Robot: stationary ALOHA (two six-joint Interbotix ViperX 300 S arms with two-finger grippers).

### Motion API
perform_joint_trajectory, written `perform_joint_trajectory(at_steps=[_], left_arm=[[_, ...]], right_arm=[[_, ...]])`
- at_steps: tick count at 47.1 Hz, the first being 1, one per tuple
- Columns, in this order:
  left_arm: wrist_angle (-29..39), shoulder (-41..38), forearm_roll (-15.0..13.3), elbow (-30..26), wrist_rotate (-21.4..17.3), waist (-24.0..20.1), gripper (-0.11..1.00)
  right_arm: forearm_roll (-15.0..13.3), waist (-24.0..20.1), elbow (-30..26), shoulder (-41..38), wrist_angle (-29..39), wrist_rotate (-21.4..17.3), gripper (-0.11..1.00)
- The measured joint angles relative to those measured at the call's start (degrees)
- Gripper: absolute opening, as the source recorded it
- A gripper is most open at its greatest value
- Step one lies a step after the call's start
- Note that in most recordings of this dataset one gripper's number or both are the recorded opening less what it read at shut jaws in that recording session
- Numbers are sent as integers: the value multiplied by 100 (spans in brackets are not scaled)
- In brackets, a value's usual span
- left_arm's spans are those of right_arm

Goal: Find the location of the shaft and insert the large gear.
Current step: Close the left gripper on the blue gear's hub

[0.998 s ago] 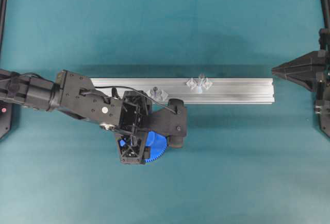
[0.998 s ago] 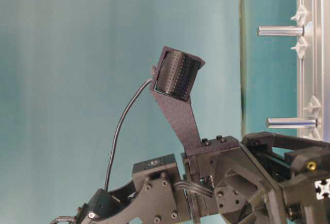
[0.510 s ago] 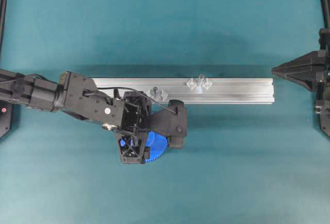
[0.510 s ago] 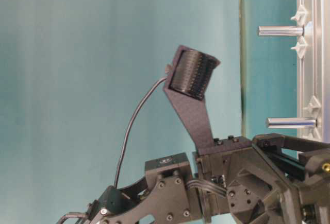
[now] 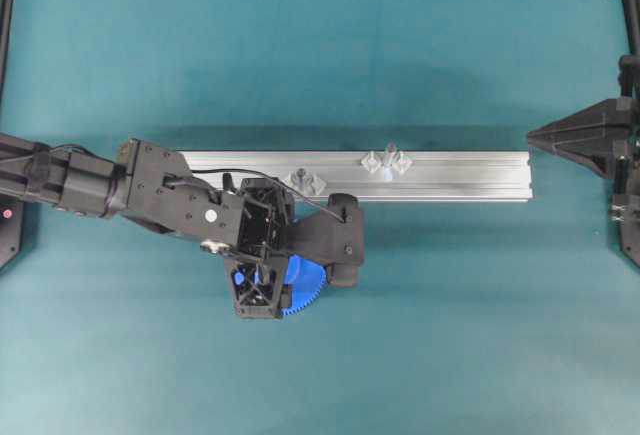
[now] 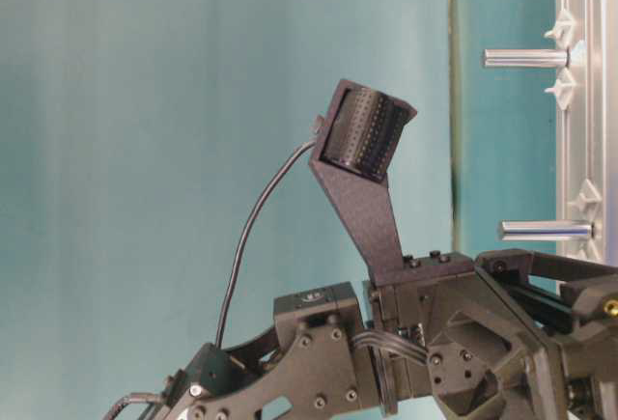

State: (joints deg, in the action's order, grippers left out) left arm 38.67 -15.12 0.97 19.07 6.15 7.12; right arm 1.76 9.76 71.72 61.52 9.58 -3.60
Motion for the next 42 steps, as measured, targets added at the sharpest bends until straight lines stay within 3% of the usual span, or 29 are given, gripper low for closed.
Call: perform_joint_trajectory(at_steps=[8,42], left_arm=[[237,-18,0,-53,-9,26,70],[308,-26,0,-114,-70,26,70]], right_arm=[[0,9,9,0,0,0,-1],[0,0,0,0,0,0,-1]])
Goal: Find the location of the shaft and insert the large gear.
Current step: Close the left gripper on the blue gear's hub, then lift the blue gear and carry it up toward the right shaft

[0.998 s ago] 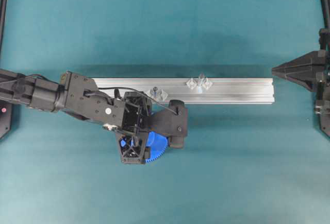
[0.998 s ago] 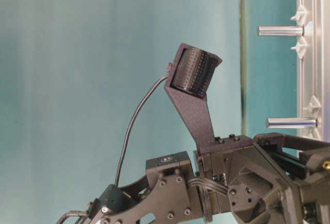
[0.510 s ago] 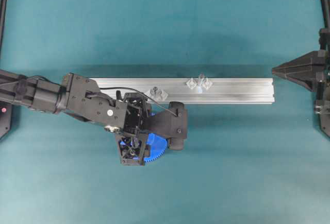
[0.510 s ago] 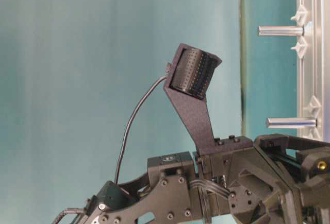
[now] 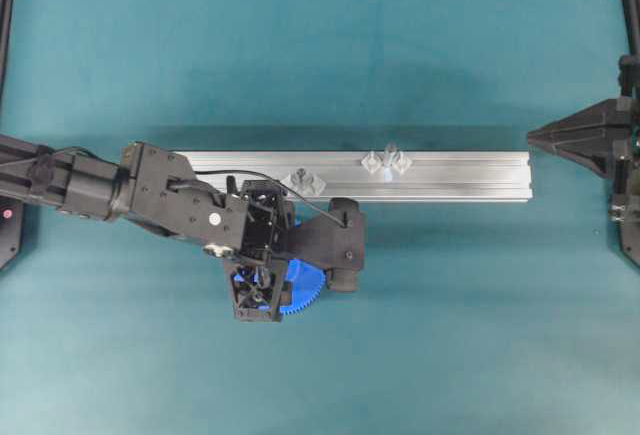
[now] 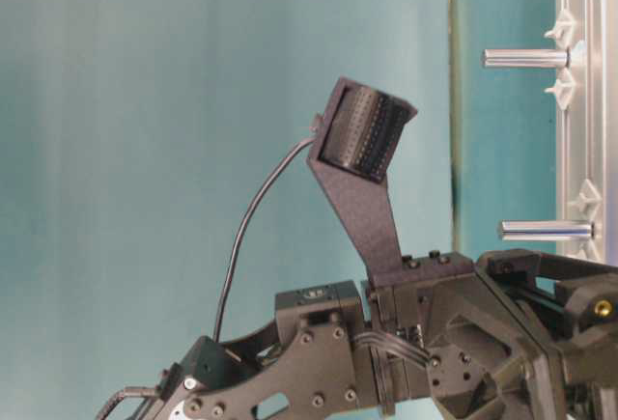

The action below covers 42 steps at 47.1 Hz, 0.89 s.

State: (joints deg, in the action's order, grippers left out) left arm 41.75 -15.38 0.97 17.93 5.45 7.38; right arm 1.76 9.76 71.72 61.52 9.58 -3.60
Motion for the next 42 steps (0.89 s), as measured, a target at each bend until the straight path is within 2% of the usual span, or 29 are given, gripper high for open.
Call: perform_joint_trajectory(at_steps=[14,28,42], left_arm=[[167,-18,0,-176,-26,-9,70],[325,-18,0,-606,-9,-18,70],[923,-18,9,-1125,-79,-105,70]], right_arm=[[-9,9,0,0,0,-9,-1],[-9,9,0,0,0,0,-1],[0,9,9,0,0,-9,-1]])
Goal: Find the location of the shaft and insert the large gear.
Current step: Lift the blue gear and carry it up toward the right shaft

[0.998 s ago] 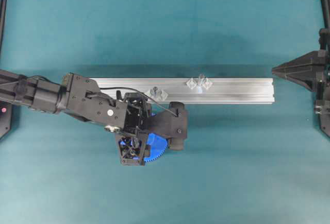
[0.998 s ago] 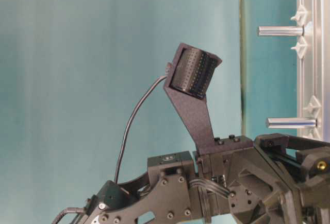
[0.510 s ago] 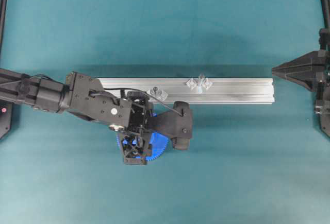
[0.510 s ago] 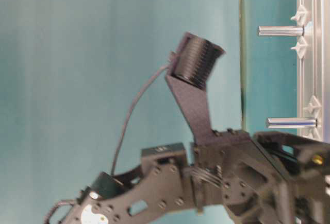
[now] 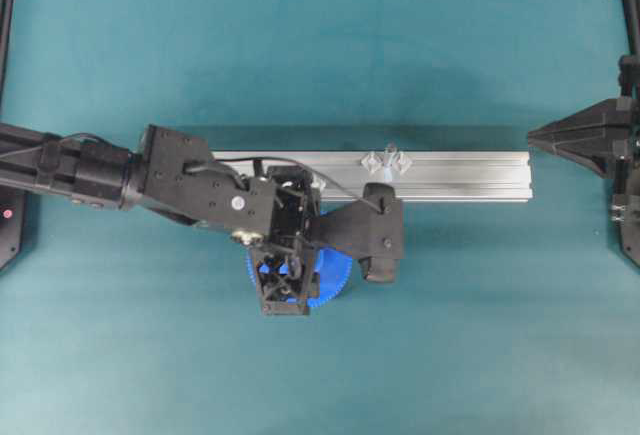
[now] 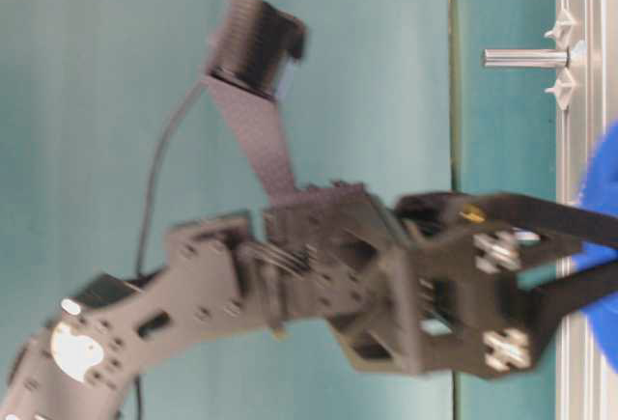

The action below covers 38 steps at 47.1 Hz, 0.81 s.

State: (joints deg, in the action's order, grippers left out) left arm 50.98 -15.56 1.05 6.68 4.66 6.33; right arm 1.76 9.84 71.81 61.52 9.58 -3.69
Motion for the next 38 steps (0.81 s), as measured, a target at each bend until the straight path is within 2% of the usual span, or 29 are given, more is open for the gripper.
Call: perform_joint_trajectory(at_steps=[16,38], left_arm=[[492,0,9,-536,-264,-70,70],[791,-26,9,-1169,-686,-316,70]], right_arm=[[-9,0,-9,0,0,9,-1],[0,0,-9,0,-9,0,-1]])
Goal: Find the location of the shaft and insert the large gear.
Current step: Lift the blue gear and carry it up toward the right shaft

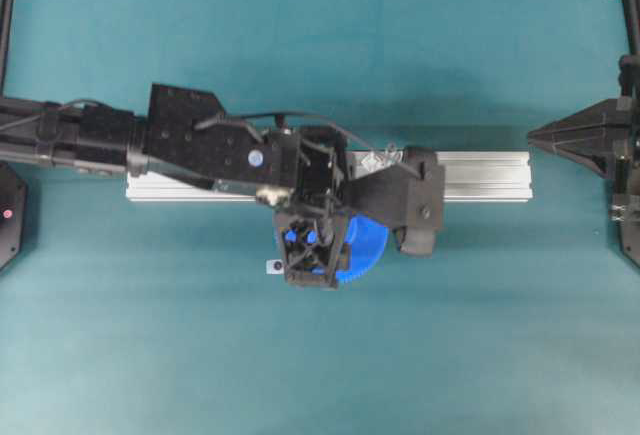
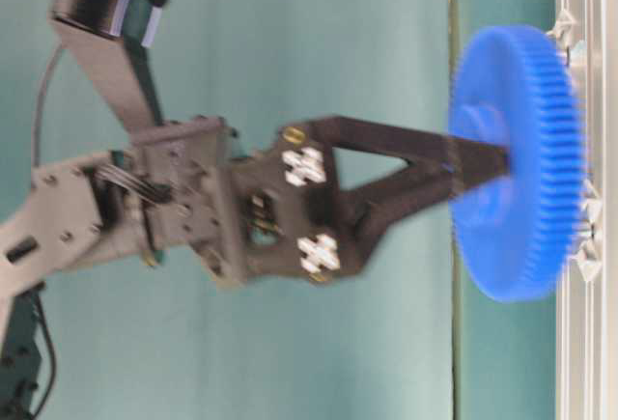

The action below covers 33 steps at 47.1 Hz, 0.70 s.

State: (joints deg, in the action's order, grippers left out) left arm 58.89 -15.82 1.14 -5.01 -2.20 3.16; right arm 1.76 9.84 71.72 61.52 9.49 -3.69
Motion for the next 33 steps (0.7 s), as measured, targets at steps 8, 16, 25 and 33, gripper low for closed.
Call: perform_joint_trajectory(at_steps=[8,16,25,33], left_arm=[[132,-123,0,-308,-158,-105,70],[387,-264,0,-650,-378,-158,70],[642,-396,0,-993,-580,-246,70],[668,-439,0,-1239,-703,-369,70]], right_arm=[[0,0,9,18,-9,0,-1],[-9,0,9,44,-9,0,-1],[-9,0,26,97,-9,0,-1],[-9,0,44,132,0,9,-1]])
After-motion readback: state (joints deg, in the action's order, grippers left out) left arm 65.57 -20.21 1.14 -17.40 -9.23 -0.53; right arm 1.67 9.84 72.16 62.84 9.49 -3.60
